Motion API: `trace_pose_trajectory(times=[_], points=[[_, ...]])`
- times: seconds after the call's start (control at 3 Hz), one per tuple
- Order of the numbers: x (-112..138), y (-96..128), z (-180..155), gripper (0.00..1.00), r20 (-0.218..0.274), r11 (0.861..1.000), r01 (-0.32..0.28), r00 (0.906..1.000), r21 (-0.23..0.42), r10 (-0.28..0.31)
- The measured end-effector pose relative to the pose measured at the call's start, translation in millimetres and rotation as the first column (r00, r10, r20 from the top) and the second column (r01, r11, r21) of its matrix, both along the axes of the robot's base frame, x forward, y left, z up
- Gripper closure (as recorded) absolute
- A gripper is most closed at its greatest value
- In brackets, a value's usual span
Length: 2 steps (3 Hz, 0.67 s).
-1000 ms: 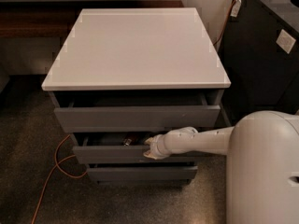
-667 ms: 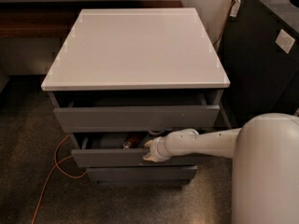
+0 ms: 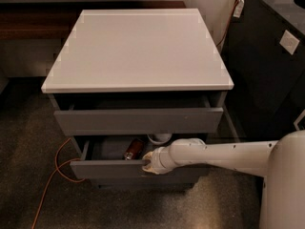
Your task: Pick coke can from middle drawer and place on counter
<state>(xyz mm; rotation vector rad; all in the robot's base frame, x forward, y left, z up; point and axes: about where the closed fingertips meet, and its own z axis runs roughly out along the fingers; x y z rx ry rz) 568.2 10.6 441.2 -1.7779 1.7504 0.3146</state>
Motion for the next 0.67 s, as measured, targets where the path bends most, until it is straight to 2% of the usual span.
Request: trace_pose_trajectory(times=[0.67], points=[[0.3, -1.8, 0.0, 1.00, 0.000, 1.000, 0.000, 1.0000, 0.000, 0.000]])
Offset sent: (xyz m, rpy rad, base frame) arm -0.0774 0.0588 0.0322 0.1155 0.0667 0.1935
